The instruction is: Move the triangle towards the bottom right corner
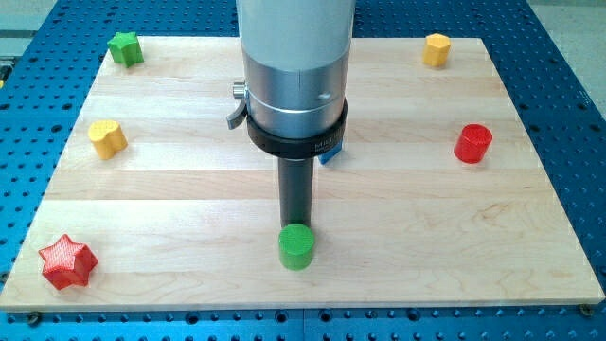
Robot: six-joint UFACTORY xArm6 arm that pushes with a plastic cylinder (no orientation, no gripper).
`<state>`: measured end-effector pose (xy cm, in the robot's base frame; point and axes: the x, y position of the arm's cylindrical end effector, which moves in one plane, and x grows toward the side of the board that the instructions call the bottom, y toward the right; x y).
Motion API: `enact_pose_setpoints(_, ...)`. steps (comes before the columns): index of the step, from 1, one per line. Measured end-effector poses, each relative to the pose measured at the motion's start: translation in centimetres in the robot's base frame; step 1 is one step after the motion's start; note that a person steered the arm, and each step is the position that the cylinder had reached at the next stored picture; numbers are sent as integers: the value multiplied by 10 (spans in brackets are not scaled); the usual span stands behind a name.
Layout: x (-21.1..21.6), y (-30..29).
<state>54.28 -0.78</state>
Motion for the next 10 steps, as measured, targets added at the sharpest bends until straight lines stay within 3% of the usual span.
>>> enact_pose_setpoints(1,-1,-8)
enact_pose_setpoints(3,-131,-27)
enact_pose_setpoints(4,-138,29)
enact_pose_setpoints(6,-95,93)
enact_pose_setpoints(7,-17,93)
enact_pose_setpoints(8,33,106)
enact_pose_setpoints(9,37,136)
enact_pose_setpoints(10,31,61)
